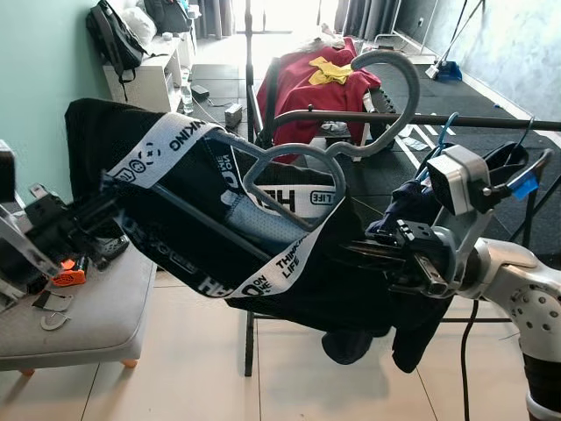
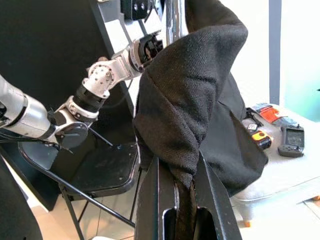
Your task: Hang hanger
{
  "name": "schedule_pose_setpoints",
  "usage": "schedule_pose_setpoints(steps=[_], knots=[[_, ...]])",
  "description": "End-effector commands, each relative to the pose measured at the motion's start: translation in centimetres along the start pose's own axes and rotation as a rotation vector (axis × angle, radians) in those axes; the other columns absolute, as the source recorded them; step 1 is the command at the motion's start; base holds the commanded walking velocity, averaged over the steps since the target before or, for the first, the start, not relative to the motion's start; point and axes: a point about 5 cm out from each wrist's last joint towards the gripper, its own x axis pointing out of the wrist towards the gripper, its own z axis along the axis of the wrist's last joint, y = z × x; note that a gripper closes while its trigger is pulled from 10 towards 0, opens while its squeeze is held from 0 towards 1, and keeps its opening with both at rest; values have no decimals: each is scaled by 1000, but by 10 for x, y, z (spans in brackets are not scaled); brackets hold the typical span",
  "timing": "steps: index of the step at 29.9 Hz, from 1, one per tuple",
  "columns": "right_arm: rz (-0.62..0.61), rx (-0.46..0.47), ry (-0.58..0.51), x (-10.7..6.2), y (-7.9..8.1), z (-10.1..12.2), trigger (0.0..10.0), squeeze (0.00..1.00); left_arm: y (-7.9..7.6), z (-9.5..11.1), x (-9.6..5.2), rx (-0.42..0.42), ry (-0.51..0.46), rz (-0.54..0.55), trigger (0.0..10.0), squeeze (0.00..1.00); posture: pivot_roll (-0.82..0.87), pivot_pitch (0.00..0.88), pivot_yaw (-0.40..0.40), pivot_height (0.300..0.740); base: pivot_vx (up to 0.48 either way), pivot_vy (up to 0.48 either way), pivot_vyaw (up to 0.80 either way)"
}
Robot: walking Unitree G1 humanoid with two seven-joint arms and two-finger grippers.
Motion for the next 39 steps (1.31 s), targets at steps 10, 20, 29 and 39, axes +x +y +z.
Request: schedule_pose_setpoints(steps=[10, 20, 29, 39], knots=[[-148, 9, 191, -2, -13, -30, 10000, 0, 0, 0, -2, -31, -23, 8, 0, 0, -72, 63, -10, 740, 0, 0, 0], [-158, 32, 266, 0, -11, -46, 10000, 0, -9, -2, -7, -94, -41, -26, 0, 0, -72, 72, -8, 740, 0, 0, 0], [-166, 33, 282, -1, -11, -48, 10000, 0, -5, 9, -9, -122, -119, 7, 0, 0, -73, 76, -6, 740, 0, 0, 0], [-137, 39, 278, 2, -7, -49, 10000, 0, 16, -21, -28, -134, 47, 205, 2353, 0, -73, 84, -5, 740, 0, 0, 0]])
